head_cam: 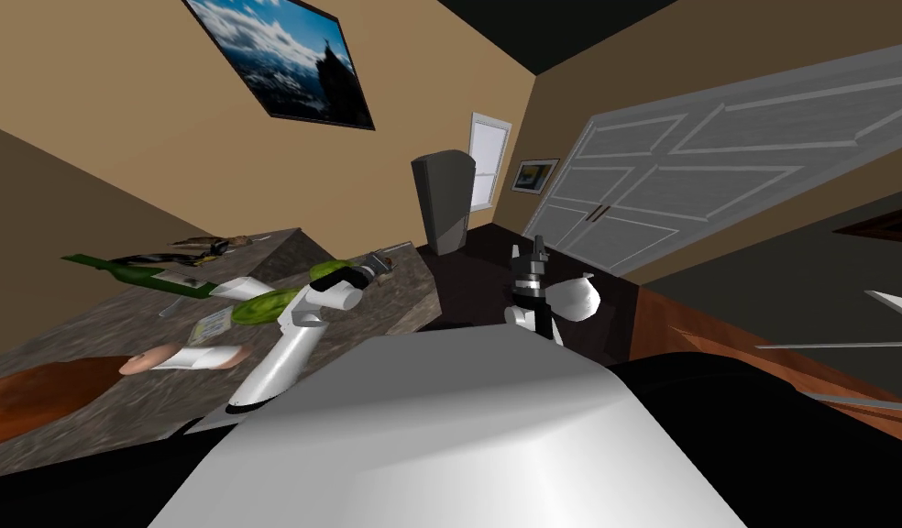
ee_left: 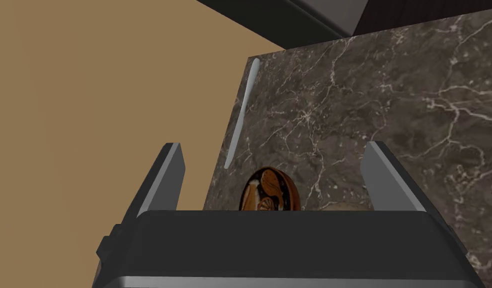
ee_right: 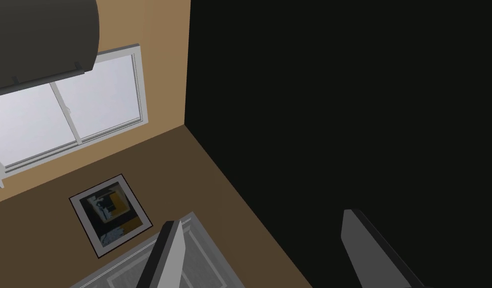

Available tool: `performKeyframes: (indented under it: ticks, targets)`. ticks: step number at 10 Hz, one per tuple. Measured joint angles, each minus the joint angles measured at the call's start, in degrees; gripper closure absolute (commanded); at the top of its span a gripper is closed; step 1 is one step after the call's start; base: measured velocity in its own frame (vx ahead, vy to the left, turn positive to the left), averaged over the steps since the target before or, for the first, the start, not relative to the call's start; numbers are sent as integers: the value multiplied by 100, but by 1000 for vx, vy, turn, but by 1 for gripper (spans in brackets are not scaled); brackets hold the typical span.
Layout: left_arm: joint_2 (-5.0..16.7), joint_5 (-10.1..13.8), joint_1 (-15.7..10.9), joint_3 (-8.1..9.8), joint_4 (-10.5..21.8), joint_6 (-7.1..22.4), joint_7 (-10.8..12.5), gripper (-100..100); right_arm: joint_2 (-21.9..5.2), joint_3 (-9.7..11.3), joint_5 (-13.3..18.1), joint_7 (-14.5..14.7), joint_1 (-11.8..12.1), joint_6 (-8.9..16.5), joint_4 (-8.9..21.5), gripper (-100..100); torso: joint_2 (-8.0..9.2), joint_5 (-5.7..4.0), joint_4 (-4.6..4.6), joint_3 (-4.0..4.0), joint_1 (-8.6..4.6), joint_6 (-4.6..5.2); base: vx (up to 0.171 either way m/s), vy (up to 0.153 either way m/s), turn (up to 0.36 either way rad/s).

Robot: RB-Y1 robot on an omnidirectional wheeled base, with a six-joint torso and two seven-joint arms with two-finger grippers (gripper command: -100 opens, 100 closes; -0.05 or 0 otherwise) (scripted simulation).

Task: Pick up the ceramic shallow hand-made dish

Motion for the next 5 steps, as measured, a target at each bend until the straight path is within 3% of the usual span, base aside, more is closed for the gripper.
performKeyframes:
  ticks: [5]
  targets:
    - [522, 498, -69, -188, 331, 691, 277, -100, 0, 0, 0, 0, 0, 0, 0, 0, -3, 1, 0, -2, 3, 0, 38, -3, 1]
